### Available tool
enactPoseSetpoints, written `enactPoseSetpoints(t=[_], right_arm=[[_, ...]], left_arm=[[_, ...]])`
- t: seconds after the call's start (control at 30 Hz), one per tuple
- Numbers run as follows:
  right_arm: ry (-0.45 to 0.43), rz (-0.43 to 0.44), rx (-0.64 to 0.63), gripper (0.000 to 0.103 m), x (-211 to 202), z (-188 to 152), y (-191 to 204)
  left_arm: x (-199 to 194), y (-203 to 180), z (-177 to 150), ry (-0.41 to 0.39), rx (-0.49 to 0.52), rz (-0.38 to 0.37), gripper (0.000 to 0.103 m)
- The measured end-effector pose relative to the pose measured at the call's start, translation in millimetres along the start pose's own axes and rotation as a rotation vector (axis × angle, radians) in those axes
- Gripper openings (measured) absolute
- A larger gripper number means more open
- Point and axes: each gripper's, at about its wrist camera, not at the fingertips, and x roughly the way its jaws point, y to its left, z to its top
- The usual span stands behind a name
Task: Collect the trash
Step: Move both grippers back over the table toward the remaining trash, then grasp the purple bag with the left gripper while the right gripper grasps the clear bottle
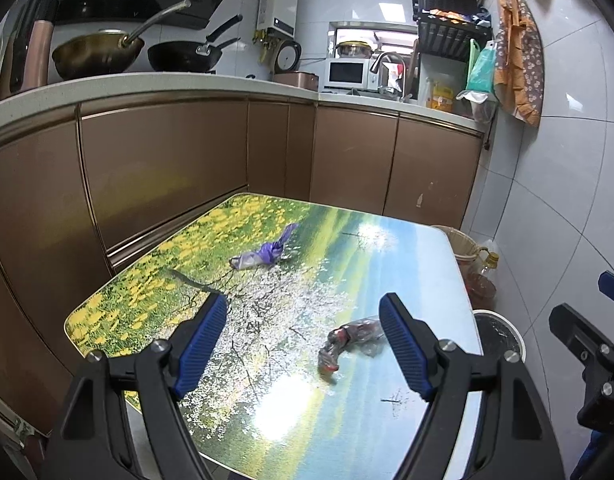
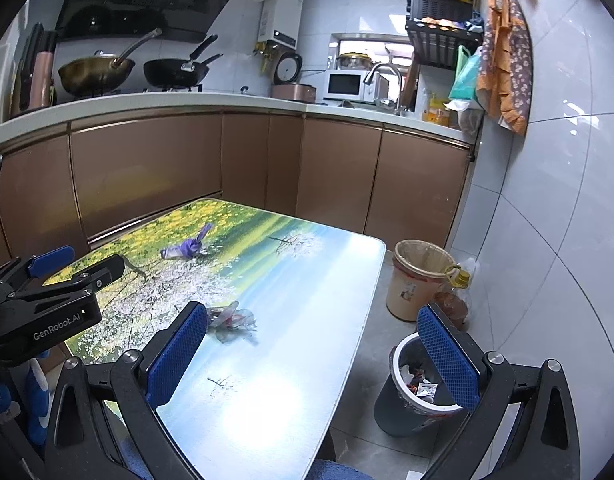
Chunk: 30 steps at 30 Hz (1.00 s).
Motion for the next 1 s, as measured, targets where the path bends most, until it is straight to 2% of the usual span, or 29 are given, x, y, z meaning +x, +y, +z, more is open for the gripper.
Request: enactPoseSetpoints(t=[0.33, 0.43, 0.57, 0.7, 0.83, 1.0], right_arm=[[0.077, 0.031, -0.049, 0.103, 29, 0, 33], [0.147, 0.129, -0.010, 0.103, 48, -3, 41], [0.286, 0.278, 0.059, 0.101, 85, -11, 55], [0.379, 0.351, 0.067, 0.097, 118, -21, 76], [0.444, 0.409, 0.105, 0.096, 149, -27, 90], [0.491, 0.426, 0.134, 0.094, 183, -33, 100]], left_arm=[[31, 35, -18, 0.061, -0.050, -0.019, 0.078], [41, 51, -21, 0.076, -0.054, -0.024, 0.078], [62, 72, -20, 0.111, -0.039, -0.042, 0.078], [91, 84, -7, 0.150, 0.001, -0.089, 0.078], [131, 82, 15, 0.162, 0.092, -0.108, 0.078], [204, 75, 46, 0.211, 0.182, -0.147, 0.078]])
